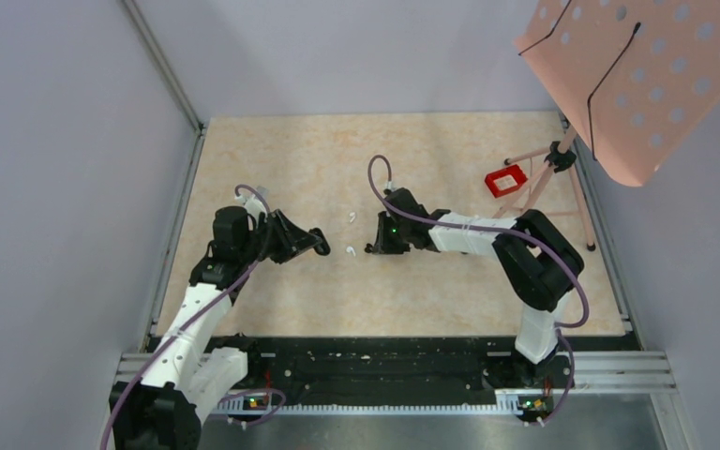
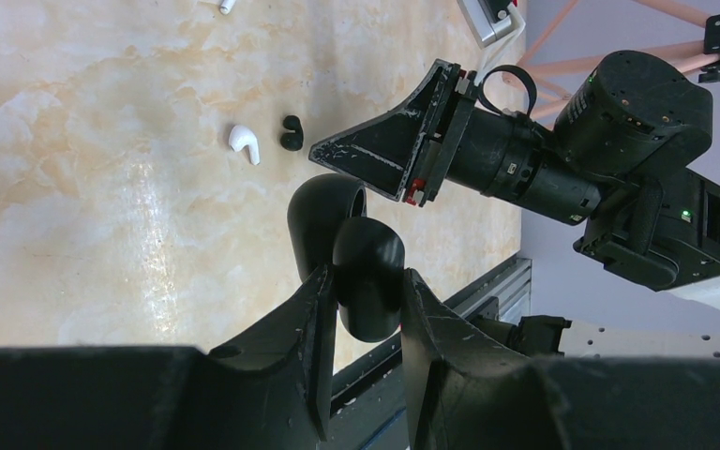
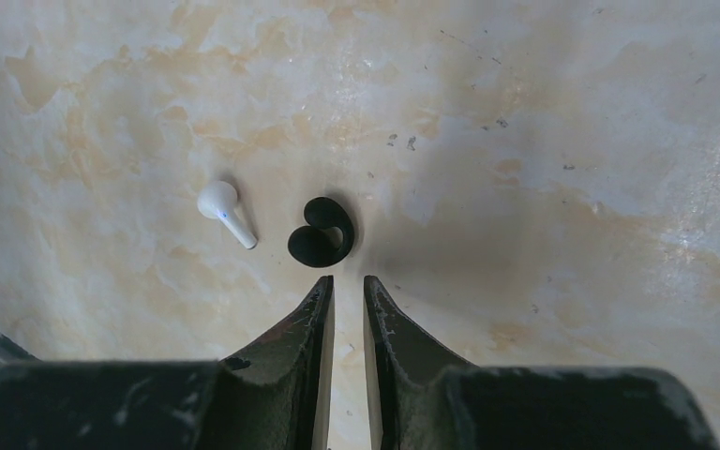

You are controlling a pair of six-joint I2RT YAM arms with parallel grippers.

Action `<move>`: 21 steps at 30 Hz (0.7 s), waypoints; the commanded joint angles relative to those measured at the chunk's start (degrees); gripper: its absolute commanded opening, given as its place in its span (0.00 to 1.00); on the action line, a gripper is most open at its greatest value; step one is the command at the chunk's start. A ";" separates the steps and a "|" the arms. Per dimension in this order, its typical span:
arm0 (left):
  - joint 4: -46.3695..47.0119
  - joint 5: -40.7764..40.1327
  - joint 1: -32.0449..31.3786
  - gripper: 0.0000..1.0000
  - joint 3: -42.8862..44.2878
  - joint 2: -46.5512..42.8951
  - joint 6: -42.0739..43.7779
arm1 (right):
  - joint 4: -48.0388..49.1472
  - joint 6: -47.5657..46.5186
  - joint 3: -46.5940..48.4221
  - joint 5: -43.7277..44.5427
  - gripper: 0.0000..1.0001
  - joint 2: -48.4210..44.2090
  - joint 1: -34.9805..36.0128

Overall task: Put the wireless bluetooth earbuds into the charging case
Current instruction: Pick up the right earbud from the center of the board.

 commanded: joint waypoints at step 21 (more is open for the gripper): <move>3.33 0.87 0.26 0.00 0.80 -0.60 0.95 | 1.27 0.52 6.52 -0.15 0.20 4.54 -0.12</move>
